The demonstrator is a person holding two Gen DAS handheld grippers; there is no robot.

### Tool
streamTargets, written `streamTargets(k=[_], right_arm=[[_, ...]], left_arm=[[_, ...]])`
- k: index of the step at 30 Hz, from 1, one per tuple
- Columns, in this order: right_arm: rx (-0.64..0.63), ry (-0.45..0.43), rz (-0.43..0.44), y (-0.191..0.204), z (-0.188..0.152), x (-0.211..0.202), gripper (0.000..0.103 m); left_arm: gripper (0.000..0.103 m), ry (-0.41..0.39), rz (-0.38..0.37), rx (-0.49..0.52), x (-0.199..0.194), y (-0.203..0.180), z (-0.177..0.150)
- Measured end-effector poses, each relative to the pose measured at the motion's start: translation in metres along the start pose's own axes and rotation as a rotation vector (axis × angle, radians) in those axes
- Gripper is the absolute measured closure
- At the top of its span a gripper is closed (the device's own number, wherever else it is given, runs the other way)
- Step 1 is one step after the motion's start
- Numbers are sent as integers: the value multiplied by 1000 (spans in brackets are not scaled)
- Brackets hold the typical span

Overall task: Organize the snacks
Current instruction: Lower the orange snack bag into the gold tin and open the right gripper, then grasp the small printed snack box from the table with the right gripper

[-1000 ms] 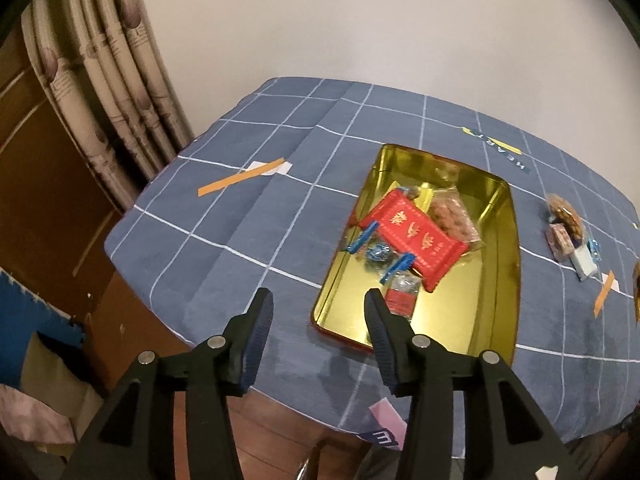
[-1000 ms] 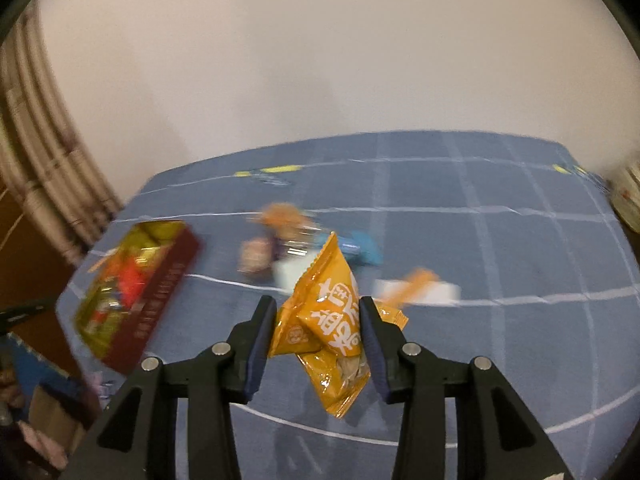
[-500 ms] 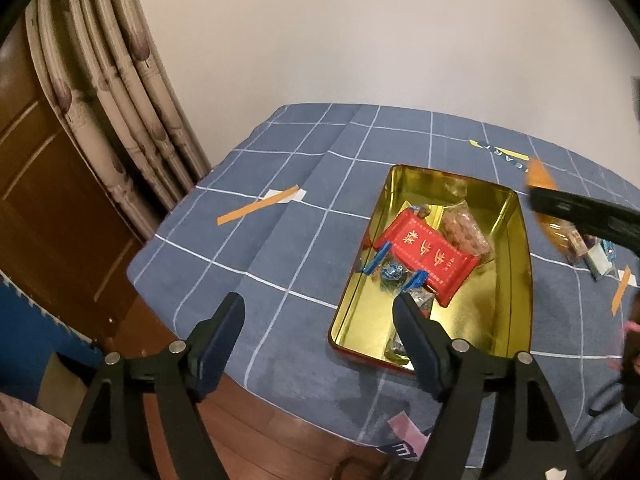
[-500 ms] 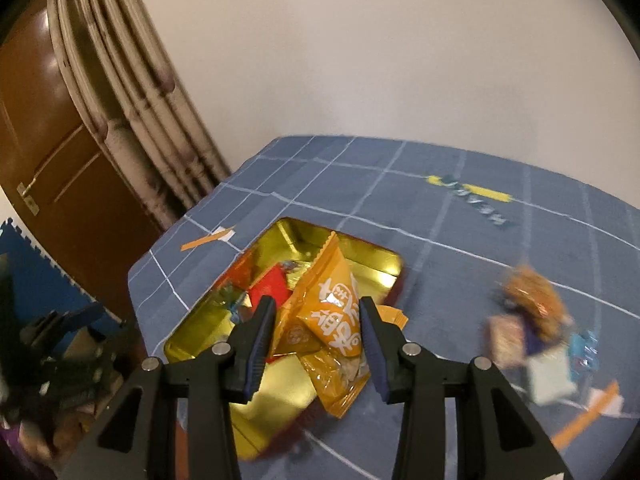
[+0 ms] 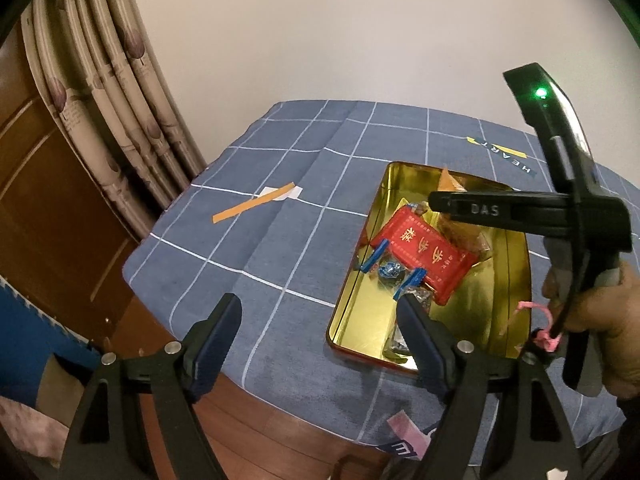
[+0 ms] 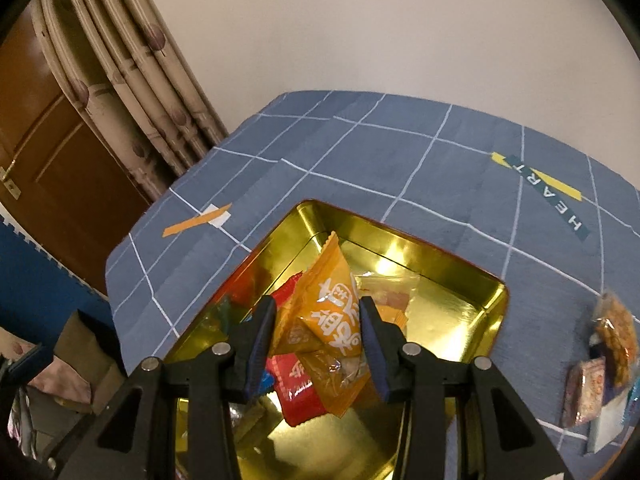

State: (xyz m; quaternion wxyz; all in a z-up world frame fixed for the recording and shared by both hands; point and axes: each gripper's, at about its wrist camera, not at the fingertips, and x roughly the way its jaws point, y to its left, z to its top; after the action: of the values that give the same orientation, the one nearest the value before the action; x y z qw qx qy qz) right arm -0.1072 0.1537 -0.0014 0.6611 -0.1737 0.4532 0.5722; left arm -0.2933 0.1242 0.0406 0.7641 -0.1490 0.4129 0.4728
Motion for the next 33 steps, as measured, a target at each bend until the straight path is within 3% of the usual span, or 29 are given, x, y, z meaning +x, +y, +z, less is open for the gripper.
streamTargets(k=[8,10,15,19,23,27,33], right_arm=[[21,-13,37,4,5,3,58],[28,-31,49,4,7,-2,53],[57,-113,59,-13,-3,-39,53],[16,-133,-71,-49,-33,-76,53],[74,-94,-170,-110,-58,-99,53],[119,-80,-197,-148,-65,-110,53],[94,-20,-225,-163,-65,-95,53]], left_arm=[[26,12,4,15,3,-4,-2],[26,13,7,20,4,-5,-2],[25,14,6,12,4,-2,-2],[25,24,2,7,5,-2,-2],[25,26,4,20,6,-7,-3],[24,23,13,44,5,-14,-4],[24,37,24,63,11,-17,-6]])
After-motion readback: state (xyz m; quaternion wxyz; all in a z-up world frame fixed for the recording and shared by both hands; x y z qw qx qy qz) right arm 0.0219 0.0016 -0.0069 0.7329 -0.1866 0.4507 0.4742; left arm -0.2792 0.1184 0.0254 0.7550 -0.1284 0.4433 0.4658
